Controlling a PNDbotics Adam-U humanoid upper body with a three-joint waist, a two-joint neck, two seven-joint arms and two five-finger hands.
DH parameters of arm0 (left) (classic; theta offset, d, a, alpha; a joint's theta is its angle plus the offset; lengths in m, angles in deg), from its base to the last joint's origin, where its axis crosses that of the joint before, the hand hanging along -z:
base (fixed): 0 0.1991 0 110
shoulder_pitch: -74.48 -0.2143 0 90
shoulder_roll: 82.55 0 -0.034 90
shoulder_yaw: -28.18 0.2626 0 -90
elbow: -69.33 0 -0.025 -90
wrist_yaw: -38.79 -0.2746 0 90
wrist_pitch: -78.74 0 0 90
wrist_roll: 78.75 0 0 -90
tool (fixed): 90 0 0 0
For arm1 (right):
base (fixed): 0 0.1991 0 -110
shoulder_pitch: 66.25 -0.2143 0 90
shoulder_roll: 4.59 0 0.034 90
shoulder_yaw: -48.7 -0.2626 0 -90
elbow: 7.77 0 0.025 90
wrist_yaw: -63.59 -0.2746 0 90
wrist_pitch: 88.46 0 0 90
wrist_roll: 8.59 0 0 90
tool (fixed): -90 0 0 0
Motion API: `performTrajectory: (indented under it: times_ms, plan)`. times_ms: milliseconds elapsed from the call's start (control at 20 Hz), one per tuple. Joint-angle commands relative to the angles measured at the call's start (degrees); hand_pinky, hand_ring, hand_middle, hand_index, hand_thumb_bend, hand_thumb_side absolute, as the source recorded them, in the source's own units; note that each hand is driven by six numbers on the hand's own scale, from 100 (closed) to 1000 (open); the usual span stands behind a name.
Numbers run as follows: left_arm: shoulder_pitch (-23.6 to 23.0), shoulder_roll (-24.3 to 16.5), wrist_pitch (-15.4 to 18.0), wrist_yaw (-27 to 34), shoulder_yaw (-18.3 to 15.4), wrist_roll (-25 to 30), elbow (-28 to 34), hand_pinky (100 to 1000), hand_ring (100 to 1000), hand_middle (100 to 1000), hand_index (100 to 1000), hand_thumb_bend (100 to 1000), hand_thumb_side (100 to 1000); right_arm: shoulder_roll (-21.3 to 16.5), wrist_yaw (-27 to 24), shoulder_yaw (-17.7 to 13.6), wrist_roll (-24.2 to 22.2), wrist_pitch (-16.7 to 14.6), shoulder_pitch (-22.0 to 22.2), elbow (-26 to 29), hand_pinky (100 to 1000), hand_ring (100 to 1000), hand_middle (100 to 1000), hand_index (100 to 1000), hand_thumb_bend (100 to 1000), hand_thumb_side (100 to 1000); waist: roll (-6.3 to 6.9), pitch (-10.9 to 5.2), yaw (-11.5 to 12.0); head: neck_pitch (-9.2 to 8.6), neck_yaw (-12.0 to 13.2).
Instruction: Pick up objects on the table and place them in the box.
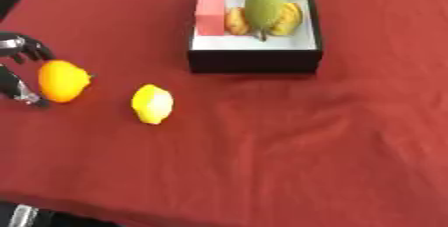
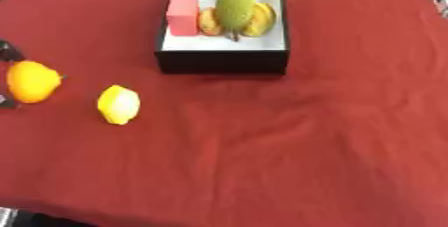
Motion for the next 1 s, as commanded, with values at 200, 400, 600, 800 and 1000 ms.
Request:
performTrajectory:
  times_ms: [200, 400, 600, 800, 1000]
  plan:
    - [1.41, -0.79, -0.84, 0.35, -0.23, -2.24, 0.32, 799, 806, 745, 810, 678, 141, -0.95, -0.29, -0.56, -0.05, 0.29, -0.61, 1.26, 828, 792, 701, 857, 265, 275, 0.07, -0.92, -0.01, -0.57, 0.22]
    - [1.57, -0.43, -1.57, 0.52, -0.3, -3.67, 0.31, 773, 783, 704, 789, 639, 127, -0.81, -0.18, -0.64, -0.05, 0.15, -0.21, 1.26, 828, 792, 701, 857, 266, 275, 0.0, -0.85, -0.05, -0.6, 0.29]
    - [1.51, -0.24, -2.28, 1.01, -0.27, -5.12, 0.4, 715, 703, 622, 728, 528, 100, -0.83, -0.19, -0.74, 0.04, -0.18, 0.09, 1.26, 828, 792, 701, 857, 264, 277, -0.06, -0.83, -0.12, -0.49, 0.21]
    - [1.45, -0.4, -2.93, 1.45, -0.04, -6.75, 1.75, 639, 604, 547, 638, 423, 100, -0.77, -0.33, -0.76, 0.25, -0.03, 0.19, 1.26, 829, 792, 701, 857, 259, 282, 0.05, -0.89, -0.12, -0.49, 0.18]
    - [1.24, -1.3, -3.88, 0.43, 0.12, -9.38, 5.1, 601, 562, 489, 559, 387, 100, -0.91, -0.55, -0.76, 0.36, -0.02, 0.12, 1.26, 830, 791, 702, 857, 255, 283, 0.24, -0.96, -0.21, -0.48, -0.17]
